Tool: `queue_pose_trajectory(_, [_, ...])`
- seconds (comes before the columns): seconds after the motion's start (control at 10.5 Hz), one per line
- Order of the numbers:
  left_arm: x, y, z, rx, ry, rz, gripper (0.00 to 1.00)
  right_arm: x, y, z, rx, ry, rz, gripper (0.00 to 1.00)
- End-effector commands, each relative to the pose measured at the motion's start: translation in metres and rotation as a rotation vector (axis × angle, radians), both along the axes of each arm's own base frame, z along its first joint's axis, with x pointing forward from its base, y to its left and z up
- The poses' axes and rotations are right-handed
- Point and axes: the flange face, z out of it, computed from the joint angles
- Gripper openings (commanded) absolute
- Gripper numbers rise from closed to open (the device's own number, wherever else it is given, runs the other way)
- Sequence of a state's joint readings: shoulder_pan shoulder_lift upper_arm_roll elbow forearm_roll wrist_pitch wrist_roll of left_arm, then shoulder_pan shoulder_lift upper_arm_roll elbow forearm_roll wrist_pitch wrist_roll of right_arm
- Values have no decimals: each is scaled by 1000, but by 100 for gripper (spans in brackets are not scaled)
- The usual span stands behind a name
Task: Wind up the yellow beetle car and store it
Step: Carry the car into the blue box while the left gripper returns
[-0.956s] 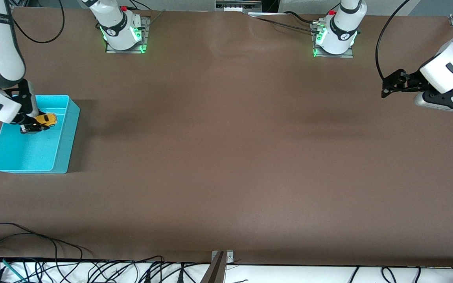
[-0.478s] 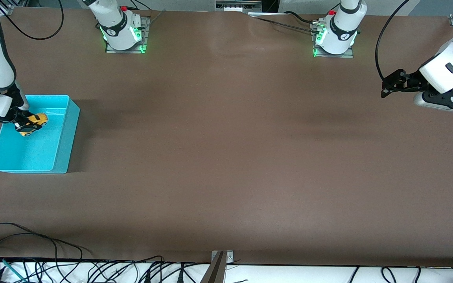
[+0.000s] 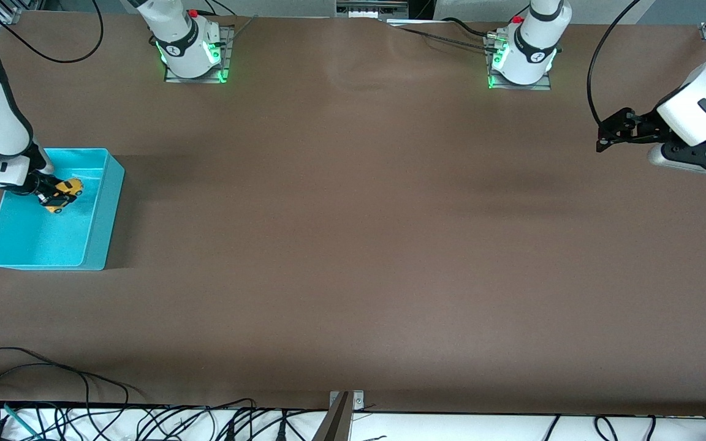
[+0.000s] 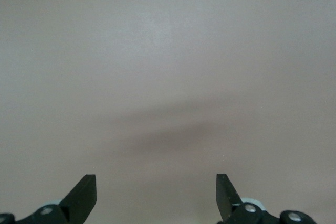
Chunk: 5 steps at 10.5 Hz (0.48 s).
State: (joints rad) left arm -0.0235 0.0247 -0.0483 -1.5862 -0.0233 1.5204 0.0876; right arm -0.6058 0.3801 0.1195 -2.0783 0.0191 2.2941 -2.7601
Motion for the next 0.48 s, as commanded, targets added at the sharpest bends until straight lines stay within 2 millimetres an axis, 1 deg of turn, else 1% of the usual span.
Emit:
queue_pose_trajectory(0.0, [3, 2, 5, -15, 7, 12, 100, -6, -18, -3, 21, -42, 120, 4])
queue_pose_trajectory(0.1, [3, 2, 5, -15, 7, 10, 100, -9, -21, -6, 24, -39, 115, 7])
queue_pose_trajectory(0.19, [3, 2, 5, -15, 7, 10, 100, -12, -25, -9, 27, -36, 107, 14])
queue_pose_trajectory(0.29, [3, 3, 5, -15, 7, 12, 100, -18, -32, -18, 39, -25, 100, 17])
queue_pose_trajectory(0.38, [3, 5, 5, -14, 7, 15, 100, -24, -40, -23, 49, -24, 114, 18])
